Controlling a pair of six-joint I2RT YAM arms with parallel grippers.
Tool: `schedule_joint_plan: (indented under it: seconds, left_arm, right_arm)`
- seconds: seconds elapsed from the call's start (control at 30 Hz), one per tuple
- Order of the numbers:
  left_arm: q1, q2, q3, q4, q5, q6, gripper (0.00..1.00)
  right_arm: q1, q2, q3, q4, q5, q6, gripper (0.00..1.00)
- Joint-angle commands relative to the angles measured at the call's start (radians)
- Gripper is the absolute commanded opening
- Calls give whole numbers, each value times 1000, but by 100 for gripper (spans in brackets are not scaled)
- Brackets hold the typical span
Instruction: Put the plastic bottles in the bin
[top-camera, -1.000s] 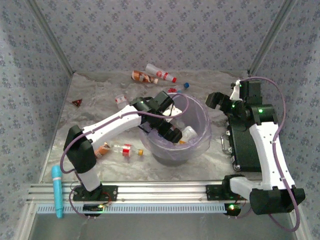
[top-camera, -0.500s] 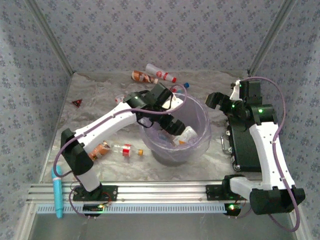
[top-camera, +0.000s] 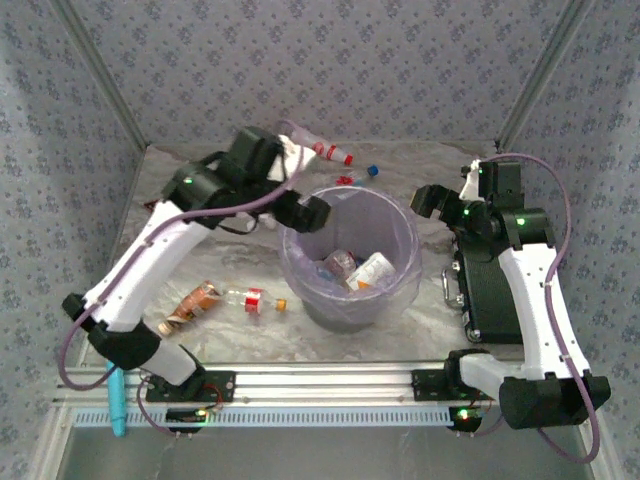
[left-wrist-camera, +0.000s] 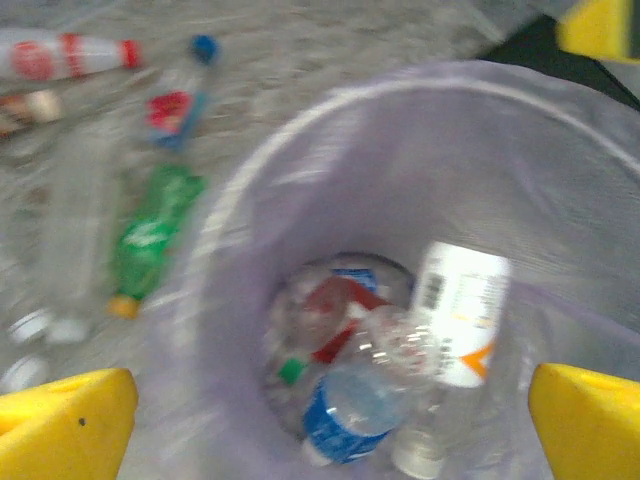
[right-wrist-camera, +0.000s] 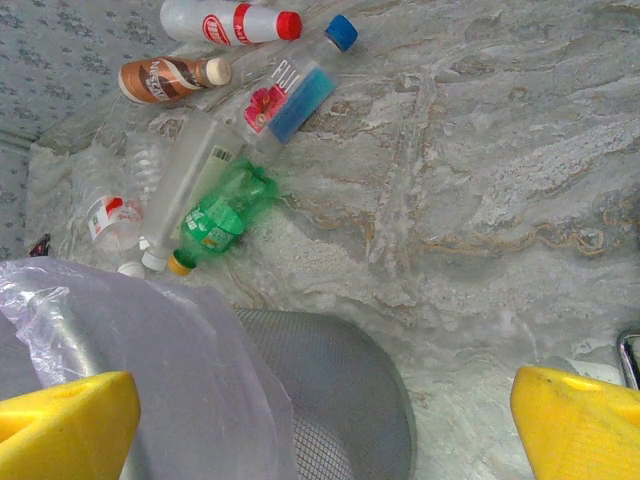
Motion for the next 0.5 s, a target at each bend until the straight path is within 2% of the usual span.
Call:
schedule_joint_plan:
  seconds: [0.0, 0.17, 0.3, 0.47]
  left_arm:
    - [108, -85, -85, -113, -51, -81, 100]
    - [337, -241, -372, -87, -47, -249, 100]
    - [540, -371, -659, 25, 60, -393, 100]
    - [698, -482, -955, 204, 178, -652, 100]
  right_arm:
    - [3, 11, 21, -11, 7, -24, 97]
    - [3, 38, 30, -5, 1, -36, 97]
    - [1, 54, 32, 0, -10, -41, 97]
    - [-3, 64, 33, -3, -5, -51, 97]
